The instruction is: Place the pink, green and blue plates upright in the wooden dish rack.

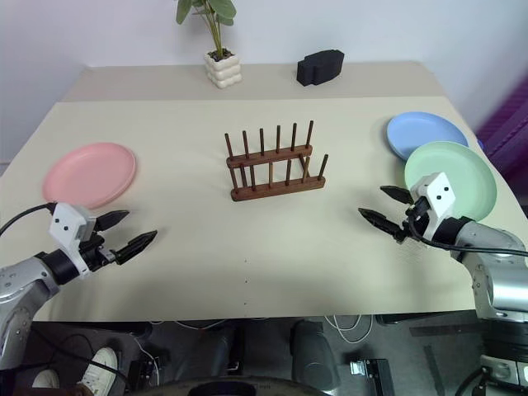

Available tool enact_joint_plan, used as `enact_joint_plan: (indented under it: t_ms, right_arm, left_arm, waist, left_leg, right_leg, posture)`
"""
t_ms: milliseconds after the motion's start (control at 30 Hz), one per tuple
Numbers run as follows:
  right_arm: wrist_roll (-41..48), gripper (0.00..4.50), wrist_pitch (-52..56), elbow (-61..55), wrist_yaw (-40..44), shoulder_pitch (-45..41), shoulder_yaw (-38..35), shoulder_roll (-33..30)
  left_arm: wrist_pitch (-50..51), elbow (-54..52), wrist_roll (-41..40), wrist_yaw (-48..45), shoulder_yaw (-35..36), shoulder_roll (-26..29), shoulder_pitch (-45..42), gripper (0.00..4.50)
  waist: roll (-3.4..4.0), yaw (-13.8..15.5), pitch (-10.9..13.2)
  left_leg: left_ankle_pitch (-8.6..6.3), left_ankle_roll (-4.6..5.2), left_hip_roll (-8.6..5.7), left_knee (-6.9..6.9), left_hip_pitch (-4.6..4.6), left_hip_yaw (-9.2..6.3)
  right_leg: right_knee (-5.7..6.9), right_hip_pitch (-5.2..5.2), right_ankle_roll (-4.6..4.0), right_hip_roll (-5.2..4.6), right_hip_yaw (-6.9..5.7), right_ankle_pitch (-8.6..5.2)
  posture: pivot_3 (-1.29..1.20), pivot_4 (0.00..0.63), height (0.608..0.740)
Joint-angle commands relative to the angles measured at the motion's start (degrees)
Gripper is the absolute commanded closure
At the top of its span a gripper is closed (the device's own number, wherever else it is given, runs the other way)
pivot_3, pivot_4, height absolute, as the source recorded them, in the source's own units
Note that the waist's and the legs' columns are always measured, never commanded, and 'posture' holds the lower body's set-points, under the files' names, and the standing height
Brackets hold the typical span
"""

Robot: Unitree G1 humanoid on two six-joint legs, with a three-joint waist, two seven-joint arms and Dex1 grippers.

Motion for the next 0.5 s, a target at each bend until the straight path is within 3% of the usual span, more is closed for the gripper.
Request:
enact_joint_plan:
  t_ms: [33, 500]
  right_arm:
    - [-0.34, 0.71, -1.77, -0.13, -0.6, -0.95, -0.52, 0.04]
    - [-1.03, 0.71, -2.56, -0.97, -2.62, -0.28, 0.67, 1.27]
  left_arm:
    - [-2.1, 0.29, 0.01, -0.18, 0.71, 0.27, -0.79, 0.14]
    - [-4.04, 1.58, 1.42, 0.94, -3.82, -2.02, -2.62, 0.14]
  waist:
    - [0.0, 0.0, 0.0]
    - [0.0, 0.02, 0.0]
  left_leg:
    - [0.0, 0.0, 0.0, 0.0, 0.0, 0.0]
    - [0.0, 0.0, 0.0, 0.01, 0.0, 0.0]
  right_leg:
    - [0.0, 0.0, 0.0, 0.0, 0.0, 0.0]
    - [0.01, 0.01, 0.01, 0.0, 0.0, 0.0]
  posture:
    - [0.0, 0.15, 0.74]
    - [0.0, 0.15, 0.74]
